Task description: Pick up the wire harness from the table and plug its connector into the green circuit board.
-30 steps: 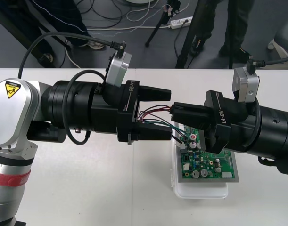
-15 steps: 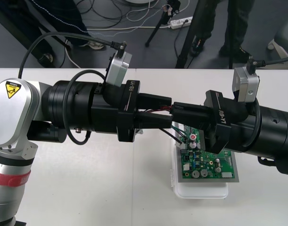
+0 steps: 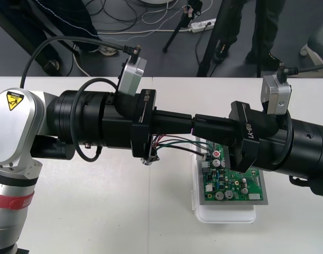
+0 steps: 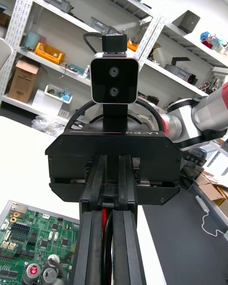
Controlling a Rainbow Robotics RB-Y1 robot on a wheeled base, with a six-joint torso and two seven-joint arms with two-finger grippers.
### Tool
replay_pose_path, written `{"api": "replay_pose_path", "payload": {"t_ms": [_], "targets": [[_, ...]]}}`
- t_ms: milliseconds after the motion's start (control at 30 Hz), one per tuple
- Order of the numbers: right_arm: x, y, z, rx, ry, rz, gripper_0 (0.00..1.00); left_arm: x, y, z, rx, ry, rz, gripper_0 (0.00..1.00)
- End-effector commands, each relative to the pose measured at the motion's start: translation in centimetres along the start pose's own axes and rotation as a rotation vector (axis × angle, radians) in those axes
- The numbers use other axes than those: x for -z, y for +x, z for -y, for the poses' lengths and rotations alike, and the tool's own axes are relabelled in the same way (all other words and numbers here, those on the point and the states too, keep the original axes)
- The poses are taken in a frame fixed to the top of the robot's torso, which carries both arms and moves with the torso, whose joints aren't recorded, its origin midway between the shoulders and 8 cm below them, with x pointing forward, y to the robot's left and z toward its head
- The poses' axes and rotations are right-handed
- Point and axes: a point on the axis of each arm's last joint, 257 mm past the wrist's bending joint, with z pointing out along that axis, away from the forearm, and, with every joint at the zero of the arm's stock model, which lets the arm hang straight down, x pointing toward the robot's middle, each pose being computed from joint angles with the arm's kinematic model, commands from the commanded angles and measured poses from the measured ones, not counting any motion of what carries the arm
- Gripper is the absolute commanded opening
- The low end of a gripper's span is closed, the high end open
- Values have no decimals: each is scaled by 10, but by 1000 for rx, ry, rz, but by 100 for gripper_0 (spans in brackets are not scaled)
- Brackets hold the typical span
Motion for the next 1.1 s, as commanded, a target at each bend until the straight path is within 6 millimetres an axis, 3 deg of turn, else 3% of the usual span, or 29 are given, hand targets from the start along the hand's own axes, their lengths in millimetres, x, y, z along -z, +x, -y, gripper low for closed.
{"api": "replay_pose_path", "payload": {"t_ms": [33,367,433,467,500,533,600,700,833,1100], "targets": [[-14,-13,-19,58,-53,25,0,-15,-27,7,9,29,49,0],[-13,-12,-18,59,-53,22,0,-14,-30,8,0,30,57,0],[-14,-13,-19,60,-54,26,21,-13,-30,7,-2,29,58,0],[-13,-13,-18,63,-52,25,36,-13,-30,7,-3,29,58,0],[-14,-13,-18,63,-53,26,43,-13,-30,7,-4,29,60,0],[-13,-13,-18,62,-51,26,59,-13,-30,7,-5,29,59,0],[-13,-13,-17,62,-50,25,76,-13,-31,8,-7,31,62,0],[-13,-13,-17,62,-48,25,89,-12,-31,8,-7,31,63,0],[-13,-13,-17,62,-48,25,96,-12,-31,8,-14,33,65,0],[-10,-12,-15,67,-37,24,100,-6,-32,7,-42,28,60,0]]}}
